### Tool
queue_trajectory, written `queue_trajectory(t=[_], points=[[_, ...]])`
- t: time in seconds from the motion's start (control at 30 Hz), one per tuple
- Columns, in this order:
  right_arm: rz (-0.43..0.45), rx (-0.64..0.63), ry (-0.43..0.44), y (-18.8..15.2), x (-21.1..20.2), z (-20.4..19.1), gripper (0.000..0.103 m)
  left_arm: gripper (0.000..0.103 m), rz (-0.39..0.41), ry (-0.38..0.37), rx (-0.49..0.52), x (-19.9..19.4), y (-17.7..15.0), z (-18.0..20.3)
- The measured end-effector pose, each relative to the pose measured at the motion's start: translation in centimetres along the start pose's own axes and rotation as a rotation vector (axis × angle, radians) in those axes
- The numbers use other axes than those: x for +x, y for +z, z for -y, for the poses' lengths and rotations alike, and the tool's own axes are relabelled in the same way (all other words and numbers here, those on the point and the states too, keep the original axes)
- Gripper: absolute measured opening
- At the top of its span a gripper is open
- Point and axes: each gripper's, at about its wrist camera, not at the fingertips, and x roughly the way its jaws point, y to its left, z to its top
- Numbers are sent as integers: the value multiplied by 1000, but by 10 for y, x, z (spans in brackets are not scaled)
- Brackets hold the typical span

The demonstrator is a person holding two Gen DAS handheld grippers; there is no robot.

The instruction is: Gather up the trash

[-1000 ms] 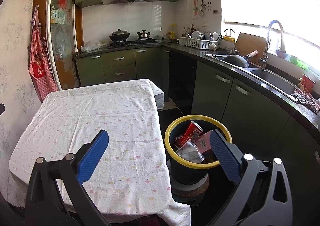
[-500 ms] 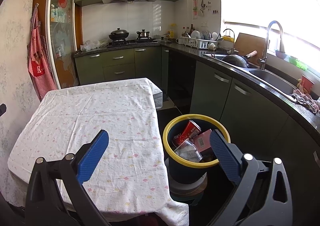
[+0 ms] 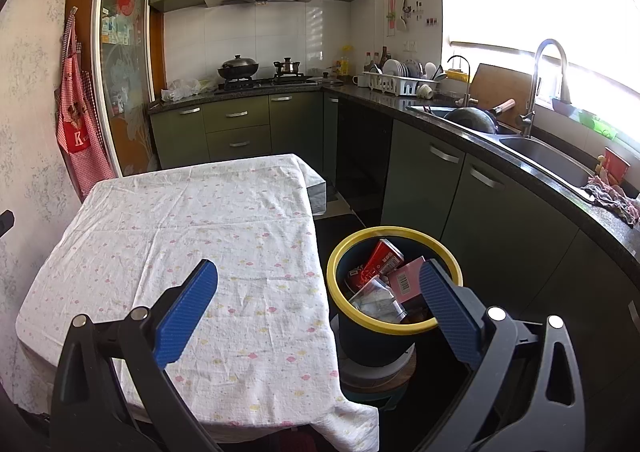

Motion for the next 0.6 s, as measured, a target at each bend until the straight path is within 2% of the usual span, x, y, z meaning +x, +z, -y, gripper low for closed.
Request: queue_trajectory(t=[0.6], points=[[-5,1,1,-3,1,-1,96,98,-7,-17,-2,1,-1,1]])
